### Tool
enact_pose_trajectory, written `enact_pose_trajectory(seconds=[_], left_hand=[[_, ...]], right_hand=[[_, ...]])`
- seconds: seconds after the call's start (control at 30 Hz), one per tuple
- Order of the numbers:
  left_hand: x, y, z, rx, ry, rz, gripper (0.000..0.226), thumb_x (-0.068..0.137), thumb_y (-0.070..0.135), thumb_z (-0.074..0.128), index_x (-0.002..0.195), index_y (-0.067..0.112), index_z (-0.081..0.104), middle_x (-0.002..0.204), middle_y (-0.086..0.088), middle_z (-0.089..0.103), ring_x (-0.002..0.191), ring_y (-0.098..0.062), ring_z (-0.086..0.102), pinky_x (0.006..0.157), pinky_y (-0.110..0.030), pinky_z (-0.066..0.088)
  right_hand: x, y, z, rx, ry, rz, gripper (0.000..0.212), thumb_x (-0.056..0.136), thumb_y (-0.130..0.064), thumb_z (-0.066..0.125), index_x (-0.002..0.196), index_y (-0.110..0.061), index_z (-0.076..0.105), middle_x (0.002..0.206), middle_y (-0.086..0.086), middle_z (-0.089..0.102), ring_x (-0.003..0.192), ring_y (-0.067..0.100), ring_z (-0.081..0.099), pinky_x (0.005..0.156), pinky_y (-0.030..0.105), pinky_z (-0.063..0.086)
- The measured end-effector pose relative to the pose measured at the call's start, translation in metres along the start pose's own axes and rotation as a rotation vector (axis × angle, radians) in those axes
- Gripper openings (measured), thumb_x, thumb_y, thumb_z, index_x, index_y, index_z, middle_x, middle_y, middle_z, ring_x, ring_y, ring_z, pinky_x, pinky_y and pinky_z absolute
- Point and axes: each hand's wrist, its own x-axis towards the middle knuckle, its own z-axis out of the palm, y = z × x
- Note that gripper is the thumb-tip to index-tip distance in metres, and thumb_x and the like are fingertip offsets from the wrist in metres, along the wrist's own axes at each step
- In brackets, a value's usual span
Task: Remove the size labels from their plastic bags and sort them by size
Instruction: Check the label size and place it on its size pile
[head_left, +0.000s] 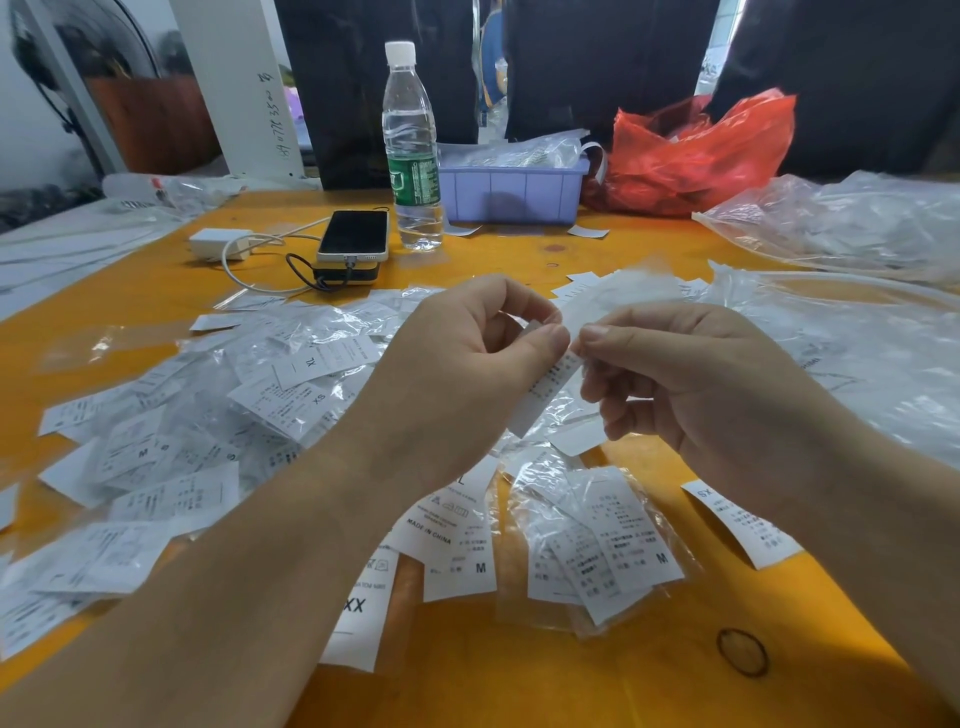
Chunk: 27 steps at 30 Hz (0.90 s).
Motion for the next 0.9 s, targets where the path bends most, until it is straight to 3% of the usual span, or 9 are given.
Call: enact_pose_trajectory(seconds=[0.27,0.47,0.9], left_hand=[[0.0002,-0.0014,0.0006,0.011,-0.006,0.012,0.002,0.090,0.029,0.066,0.089,0.028,0.064,0.078,0.004,0.071,0.066,-0.011,0.066,0.054,-0.021,0.052],[-0.0007,-0.0001,0.0001,0.006,-0.021,0.026,0.009,0.088,0.034,0.067,0.092,0.026,0.064,0.076,-0.002,0.072,0.069,-0.020,0.066,0.059,-0.034,0.054],[0.0001,-0.0007,0.0006,0.005,-0.037,0.025,0.004,0.090,0.032,0.065,0.091,0.029,0.063,0.078,0.000,0.071,0.068,-0.016,0.066,0.057,-0.032,0.054]], right_hand=[[0.0001,0.0008,-0.0003,-0.019,0.054,-0.028,0.020,0.090,-0.015,0.061,0.073,-0.008,0.071,0.063,0.006,0.063,0.055,0.014,0.055,0.050,0.024,0.048],[-0.0013,0.0009,0.0032,-0.034,0.005,0.003,0.017,0.090,-0.016,0.062,0.079,-0.005,0.070,0.063,0.005,0.063,0.057,0.014,0.056,0.051,0.023,0.049],[-0.0007,0.0015,0.0015,-0.032,-0.020,0.022,0.016,0.091,-0.016,0.061,0.080,-0.007,0.069,0.063,0.004,0.063,0.057,0.013,0.057,0.051,0.022,0.049]])
